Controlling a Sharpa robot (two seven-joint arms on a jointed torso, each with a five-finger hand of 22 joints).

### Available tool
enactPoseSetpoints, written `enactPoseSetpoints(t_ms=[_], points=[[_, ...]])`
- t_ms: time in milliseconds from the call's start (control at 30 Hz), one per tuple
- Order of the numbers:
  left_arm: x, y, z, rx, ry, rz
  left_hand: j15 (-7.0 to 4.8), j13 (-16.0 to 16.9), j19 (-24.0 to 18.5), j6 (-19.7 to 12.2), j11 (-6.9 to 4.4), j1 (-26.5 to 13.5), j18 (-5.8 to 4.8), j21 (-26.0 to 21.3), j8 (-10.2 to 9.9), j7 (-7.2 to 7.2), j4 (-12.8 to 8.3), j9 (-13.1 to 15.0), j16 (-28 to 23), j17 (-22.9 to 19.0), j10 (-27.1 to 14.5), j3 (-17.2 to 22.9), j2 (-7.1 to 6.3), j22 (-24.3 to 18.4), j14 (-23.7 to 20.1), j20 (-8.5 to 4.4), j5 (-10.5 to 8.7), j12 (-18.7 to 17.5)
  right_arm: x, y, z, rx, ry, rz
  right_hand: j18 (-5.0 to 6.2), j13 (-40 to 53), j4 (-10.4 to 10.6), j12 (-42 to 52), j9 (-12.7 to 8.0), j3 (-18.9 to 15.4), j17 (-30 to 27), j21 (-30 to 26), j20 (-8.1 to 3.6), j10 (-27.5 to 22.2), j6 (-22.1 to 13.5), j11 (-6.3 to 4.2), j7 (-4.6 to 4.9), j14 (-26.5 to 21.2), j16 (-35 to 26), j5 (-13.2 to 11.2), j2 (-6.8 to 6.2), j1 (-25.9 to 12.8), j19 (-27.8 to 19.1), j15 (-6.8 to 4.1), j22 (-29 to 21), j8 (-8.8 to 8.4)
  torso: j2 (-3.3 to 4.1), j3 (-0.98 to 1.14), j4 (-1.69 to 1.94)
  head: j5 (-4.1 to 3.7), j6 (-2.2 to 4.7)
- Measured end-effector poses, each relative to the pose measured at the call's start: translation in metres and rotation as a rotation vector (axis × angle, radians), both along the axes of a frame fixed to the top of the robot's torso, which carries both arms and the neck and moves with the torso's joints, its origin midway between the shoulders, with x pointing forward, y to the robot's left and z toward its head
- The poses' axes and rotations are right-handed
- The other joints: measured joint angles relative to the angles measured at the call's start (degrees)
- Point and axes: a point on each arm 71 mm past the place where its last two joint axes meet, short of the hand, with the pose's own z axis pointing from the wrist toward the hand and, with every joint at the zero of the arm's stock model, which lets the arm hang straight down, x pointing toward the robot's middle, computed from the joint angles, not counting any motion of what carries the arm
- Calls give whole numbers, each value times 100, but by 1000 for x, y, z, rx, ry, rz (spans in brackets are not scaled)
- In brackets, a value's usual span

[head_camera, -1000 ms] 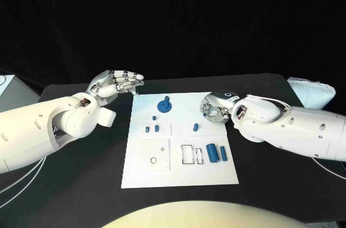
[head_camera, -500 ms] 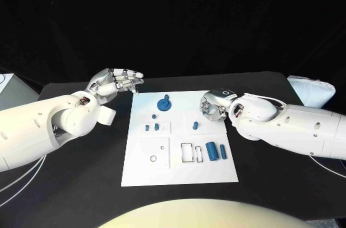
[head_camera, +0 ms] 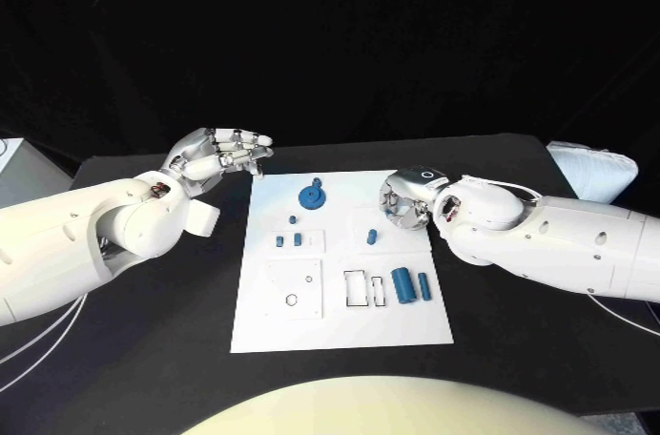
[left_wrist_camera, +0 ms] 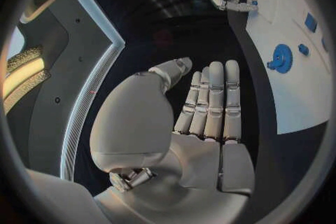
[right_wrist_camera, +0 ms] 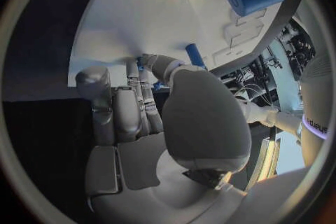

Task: Assemble the parts on the task board

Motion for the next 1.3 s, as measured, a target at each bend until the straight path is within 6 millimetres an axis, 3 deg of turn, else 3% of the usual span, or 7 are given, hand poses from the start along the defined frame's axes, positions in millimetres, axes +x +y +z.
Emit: enactPoseSetpoints(t_ms=[133,333,400,1300], points=[[0,0,0,0,0,0,0,0,0,0,0,7,0,0,0,0,0,-4,0,0,0,0,7,0,0,0,0,0,-2,1,0,-2,-9,-1,0,-239,-266,-101,46,268,103,254,-42,133,58,-9,2,19,69,-70,75,75,43,-23,189,-1,-1,2,0,-5,0],[0,0,0,0,1,1,0,0,0,0,0,7,0,0,0,0,0,-4,0,-5,0,0,7,0,0,0,0,0,-4,1,-1,5,-29,-8,0,-224,-383,-90,74,449,201,545,-92,176,122,31,-22,0,145,-117,75,76,93,-42,374,-2,1,5,2,-7,0],[0,0,0,0,1,1,0,-7,20,0,20,7,0,0,0,0,0,-4,0,-5,-21,0,7,0,0,20,0,0,-5,1,-2,10,-36,-13,-63,-221,-387,-91,81,454,213,583,-92,196,131,12,-31,0,145,-118,75,76,93,-42,403,-2,2,7,2,-8,0],[2,5,-1,7,4,14,21,-25,21,-35,41,27,0,-21,-21,35,-15,-21,-23,-9,-41,-15,-14,-4,21,21,0,-30,-16,-5,1,91,-54,-54,-59,-235,-449,-126,109,513,264,755,-91,278,169,9,-31,21,191,-184,159,127,134,-61,512,8,3,2,0,-16,-8]])
